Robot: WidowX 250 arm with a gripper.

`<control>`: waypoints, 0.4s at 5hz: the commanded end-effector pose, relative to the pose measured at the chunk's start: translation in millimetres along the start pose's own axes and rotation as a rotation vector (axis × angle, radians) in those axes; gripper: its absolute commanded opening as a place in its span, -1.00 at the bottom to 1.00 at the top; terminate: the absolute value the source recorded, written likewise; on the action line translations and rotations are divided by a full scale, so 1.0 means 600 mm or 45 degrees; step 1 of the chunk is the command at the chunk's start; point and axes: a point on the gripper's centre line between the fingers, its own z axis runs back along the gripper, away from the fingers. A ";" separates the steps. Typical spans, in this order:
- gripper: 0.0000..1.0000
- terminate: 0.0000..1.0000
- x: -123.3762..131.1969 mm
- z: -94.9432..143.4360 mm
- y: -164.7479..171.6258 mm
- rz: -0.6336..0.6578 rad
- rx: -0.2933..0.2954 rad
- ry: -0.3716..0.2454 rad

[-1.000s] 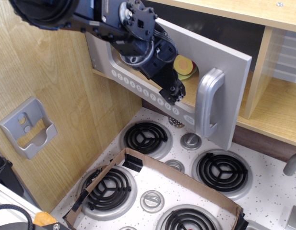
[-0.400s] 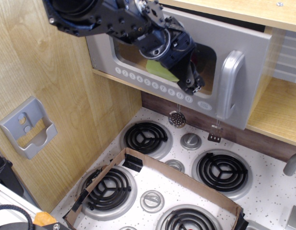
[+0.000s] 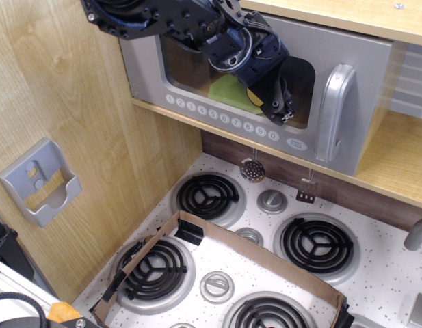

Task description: Close microwave

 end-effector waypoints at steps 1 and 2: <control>1.00 -1.00 0.035 0.036 0.001 0.035 0.059 0.042; 1.00 -1.00 -0.004 0.064 -0.031 0.209 0.132 0.331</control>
